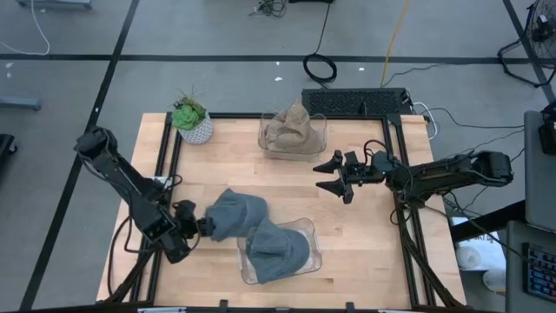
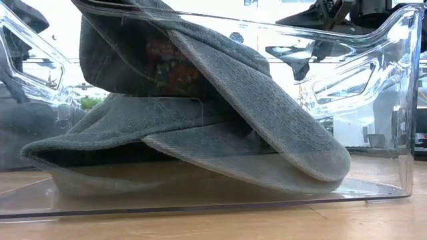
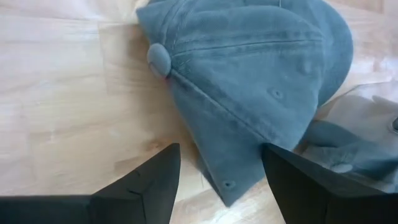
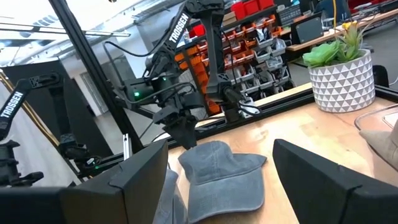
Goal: Pick & Place hat
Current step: Put the blue cap into the bottom transparent bin
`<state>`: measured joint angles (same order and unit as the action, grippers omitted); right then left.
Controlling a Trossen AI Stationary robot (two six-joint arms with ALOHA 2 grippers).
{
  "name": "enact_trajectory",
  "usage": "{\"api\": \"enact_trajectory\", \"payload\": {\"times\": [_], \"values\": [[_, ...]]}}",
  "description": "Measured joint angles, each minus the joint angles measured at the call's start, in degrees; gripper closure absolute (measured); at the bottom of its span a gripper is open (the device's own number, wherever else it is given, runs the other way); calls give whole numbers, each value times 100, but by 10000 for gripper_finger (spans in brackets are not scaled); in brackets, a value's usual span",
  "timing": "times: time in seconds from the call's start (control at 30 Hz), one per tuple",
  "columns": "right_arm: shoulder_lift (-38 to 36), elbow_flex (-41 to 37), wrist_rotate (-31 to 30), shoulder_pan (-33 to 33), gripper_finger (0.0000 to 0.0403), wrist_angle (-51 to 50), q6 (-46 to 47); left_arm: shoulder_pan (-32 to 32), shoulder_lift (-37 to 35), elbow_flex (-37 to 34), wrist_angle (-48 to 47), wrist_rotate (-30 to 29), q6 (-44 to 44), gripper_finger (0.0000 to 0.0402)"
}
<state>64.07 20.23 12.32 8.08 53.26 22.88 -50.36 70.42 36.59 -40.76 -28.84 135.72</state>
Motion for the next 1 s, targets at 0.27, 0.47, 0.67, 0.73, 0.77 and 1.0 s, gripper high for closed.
{"api": "enact_trajectory", "payload": {"times": [0.27, 0.47, 0.67, 0.73, 0.77, 1.0], "values": [[0, 0, 0, 0, 124, 1, -1, 195, 162, -603, 849, -458, -20, 165], [0, 0, -2, 0, 124, -1, -1, 281, 163, -1270, 1702, -1497, -113, 165], [0, 0, -1, 0, 124, -1, -1, 283, 163, -1821, 3005, -2644, -834, 165], [0, 0, 0, 0, 124, -1, -3, 298, 163, -1929, 3323, -2841, -1069, 165], [0, 0, -2, 0, 124, -1, -3, 325, 163, -1974, 3475, -2886, -1156, 165], [0, 0, -11, 0, 124, -1, -23, 846, 161, -2106, 3752, -2882, -1225, 165]]}}
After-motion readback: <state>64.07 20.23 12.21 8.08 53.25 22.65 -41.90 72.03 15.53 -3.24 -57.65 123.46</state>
